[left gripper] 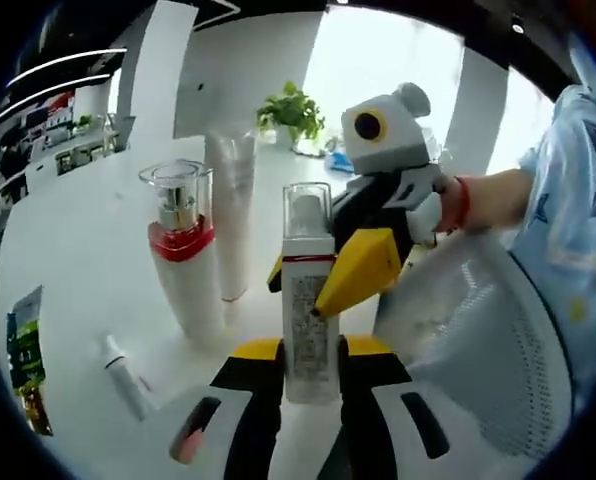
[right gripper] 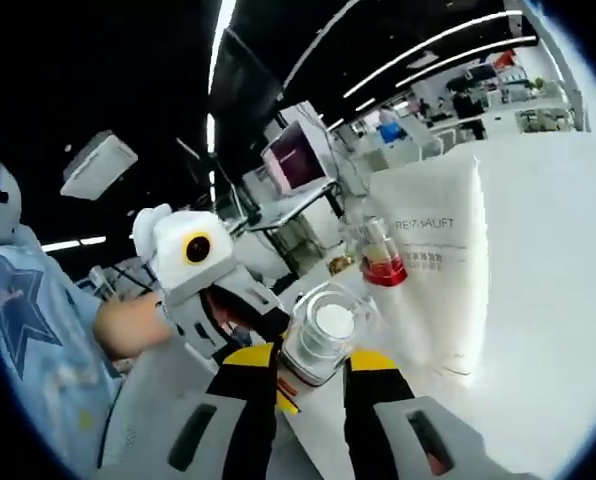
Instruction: Arrange the skincare products in the storage area until every visible bottle or jar stands upright without overlapping.
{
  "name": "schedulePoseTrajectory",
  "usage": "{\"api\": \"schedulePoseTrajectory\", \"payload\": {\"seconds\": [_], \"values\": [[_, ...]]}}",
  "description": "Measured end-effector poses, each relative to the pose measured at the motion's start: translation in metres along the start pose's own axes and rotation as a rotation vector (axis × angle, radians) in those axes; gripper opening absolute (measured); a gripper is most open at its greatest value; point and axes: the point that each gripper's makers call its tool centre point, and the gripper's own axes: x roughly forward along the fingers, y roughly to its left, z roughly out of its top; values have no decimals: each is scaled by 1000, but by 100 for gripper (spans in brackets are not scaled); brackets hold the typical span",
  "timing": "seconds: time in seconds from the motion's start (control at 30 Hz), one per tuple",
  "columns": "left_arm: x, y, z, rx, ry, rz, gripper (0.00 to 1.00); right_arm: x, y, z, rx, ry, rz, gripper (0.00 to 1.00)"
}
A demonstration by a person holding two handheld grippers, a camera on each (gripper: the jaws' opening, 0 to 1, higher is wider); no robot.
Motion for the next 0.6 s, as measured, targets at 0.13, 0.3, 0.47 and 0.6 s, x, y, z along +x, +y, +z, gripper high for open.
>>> {"api": "schedulePoseTrajectory", "payload": {"seconds": [0.13, 0.3, 0.47, 0.6], "values": [[2, 4, -4, 34, 17, 21, 25, 1, -2, -3, -59, 23, -30, 19], [2, 11, -12, 43, 64, 51, 24, -2, -16, -4, -140, 39, -116, 19], [2, 21, -18, 35, 95, 95, 23, -6, -37, -9, -245, 93, -245, 19], [2, 23, -20, 47, 105, 106, 22, -5, -49, -25, -333, 204, -308, 19]]}}
